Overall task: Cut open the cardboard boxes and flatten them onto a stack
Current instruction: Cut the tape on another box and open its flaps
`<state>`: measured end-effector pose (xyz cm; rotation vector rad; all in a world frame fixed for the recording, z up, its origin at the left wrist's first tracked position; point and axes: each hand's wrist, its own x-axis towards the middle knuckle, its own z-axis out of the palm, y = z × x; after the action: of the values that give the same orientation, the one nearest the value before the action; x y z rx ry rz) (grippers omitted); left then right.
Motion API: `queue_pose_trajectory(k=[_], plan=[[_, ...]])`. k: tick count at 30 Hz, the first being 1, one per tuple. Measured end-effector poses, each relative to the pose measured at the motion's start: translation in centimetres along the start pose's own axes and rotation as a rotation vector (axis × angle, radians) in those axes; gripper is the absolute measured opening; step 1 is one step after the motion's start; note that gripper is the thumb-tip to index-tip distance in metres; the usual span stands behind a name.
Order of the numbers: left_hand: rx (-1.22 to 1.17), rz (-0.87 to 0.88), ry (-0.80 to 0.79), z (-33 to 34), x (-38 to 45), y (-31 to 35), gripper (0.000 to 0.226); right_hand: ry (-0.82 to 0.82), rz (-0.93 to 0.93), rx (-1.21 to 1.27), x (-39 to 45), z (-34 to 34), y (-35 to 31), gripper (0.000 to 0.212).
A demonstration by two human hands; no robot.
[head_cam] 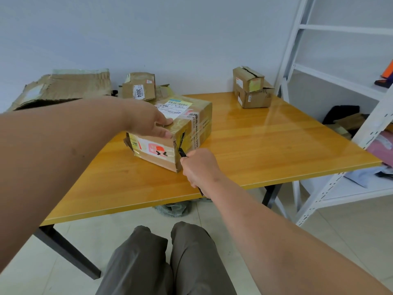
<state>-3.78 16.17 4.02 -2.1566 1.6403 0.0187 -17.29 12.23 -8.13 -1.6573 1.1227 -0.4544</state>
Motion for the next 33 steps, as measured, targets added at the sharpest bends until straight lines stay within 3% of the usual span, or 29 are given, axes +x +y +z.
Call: queue_pose_trajectory(k=[7, 15, 21, 26, 29, 33], plan=[[0.031, 0.002, 0.073, 1.1, 0.4, -0.3, 0.067, -0.025, -0.090, -0.082, -1.1, 0.0, 0.7, 0.012], [0.074, -0.020, 0.112, 1.3, -0.3, 0.2, 0.070, 0.000, -0.124, -0.128, -1.9, -0.5, 0.9, 0.025], [0.098, -0.081, 0.154, 1.5, 0.5, 0.6, 0.081, -0.063, -0.116, -0.165, -2.0, -1.5, 0.3, 0.012], [0.081, -0.160, 0.241, 2.0, 1.3, 0.6, 0.116, 0.101, -0.076, -0.103, -0.3, -2.7, 1.3, 0.019], [0.095, -0.134, 0.244, 2.0, 1.6, -0.3, 0.105, 0.128, -0.062, -0.073, 0.6, -2.6, 2.3, 0.019], [0.089, -0.071, 0.188, 2.1, 0.4, -1.7, 0.058, 0.129, -0.048, 0.061, 1.2, -2.4, 2.0, 0.014]])
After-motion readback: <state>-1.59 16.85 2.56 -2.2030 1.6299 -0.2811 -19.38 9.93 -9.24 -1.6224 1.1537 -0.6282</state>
